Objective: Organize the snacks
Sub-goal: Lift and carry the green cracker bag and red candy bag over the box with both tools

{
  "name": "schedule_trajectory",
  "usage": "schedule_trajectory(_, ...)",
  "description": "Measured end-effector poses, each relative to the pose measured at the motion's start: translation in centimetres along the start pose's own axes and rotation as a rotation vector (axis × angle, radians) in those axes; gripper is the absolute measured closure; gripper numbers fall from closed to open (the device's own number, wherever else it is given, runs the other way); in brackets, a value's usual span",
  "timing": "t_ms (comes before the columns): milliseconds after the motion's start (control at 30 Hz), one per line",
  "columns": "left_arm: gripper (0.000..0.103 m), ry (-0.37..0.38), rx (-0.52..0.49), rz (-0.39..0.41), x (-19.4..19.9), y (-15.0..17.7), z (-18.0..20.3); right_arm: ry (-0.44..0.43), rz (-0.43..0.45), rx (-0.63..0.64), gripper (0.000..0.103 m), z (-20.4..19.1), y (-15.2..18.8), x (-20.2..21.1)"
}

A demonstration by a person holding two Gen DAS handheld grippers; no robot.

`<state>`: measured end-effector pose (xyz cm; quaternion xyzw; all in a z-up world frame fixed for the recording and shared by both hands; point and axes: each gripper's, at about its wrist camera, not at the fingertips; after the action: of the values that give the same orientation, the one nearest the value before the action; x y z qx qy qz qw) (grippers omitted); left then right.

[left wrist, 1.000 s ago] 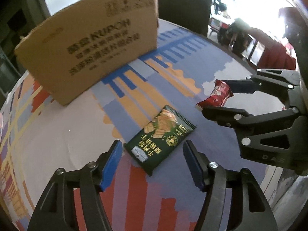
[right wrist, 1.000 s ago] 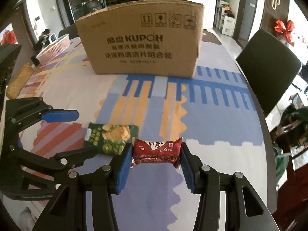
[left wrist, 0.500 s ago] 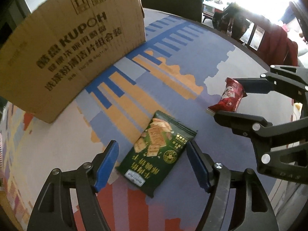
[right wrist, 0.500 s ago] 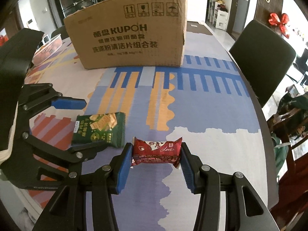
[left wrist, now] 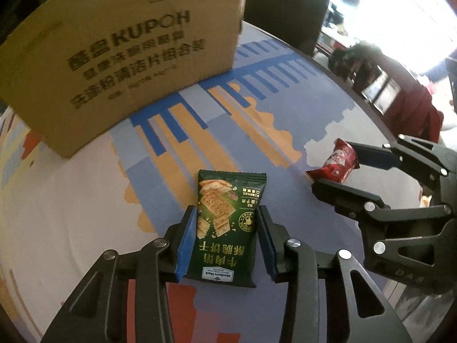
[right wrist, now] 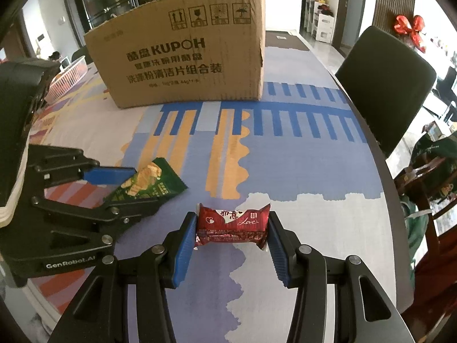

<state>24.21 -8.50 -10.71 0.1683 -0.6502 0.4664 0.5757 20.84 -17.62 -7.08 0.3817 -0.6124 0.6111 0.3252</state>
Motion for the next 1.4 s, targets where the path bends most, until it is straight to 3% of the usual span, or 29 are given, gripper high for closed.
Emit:
schedule_trajectory(233, 0.064, -0.009, 0.117, 0.077, 2.4, 0.3, -0.8, -0.010, 0.029, 0.003, 0.054, -0.1, -0.6, 0.7)
schedule_trajectory(700, 0.072, -0.034, 0.227, 0.217, 6.7, -0.1, -1.7, -0.026, 0.143, 0.018, 0.054, -0.8, -3.1, 3.8)
schedule_trajectory(767, 0.076, -0.034, 0.244, 0.236, 7.2, -0.1, -1.9, -0.031, 0.159, 0.020, 0.054, -0.9, -3.6, 4.2)
schedule_trajectory(833, 0.100, -0.033, 0.261, 0.249, 7.8, -0.1, -2.2, -0.032, 0.171, 0.024, 0.054, -1.0, -3.9, 4.5)
schedule_trajectory(1000, 0.100, -0.021, 0.270, 0.270, 8.4, -0.3, -2.7, -0.040, 0.198, 0.035, 0.054, -1.6, -4.6, 5.3)
schedule_trajectory(1100, 0.093, -0.019, 0.252, 0.252, 8.1, -0.5, -2.4, -0.042, 0.208, 0.038, 0.054, -1.7, -4.7, 5.5)
schedule_trajectory(1167, 0.065, -0.014, 0.238, 0.235, 7.5, -0.6, -2.1, -0.039, 0.209, 0.040, 0.054, -1.7, -4.6, 5.5)
schedule_trajectory(1200, 0.060, -0.008, 0.235, 0.230, 7.2, -0.7, -2.0, -0.040, 0.204, 0.036, 0.054, -1.5, -4.4, 5.3)
schedule_trajectory(1400, 0.055, -0.019, 0.180, 0.156, 3.8, -1.9, -0.7, -0.017, 0.171, 0.005, 0.054, 0.0, -3.6, 4.3)
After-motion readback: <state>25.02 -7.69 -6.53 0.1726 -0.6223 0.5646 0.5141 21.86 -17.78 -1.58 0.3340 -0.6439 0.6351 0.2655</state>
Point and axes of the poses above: each gripper's, at about its wrist camera, not at the fingertips, and x roughly against the way its jaws point, z to its right, y to its underside, and after that the axes turned 1 degree about y, right-handed
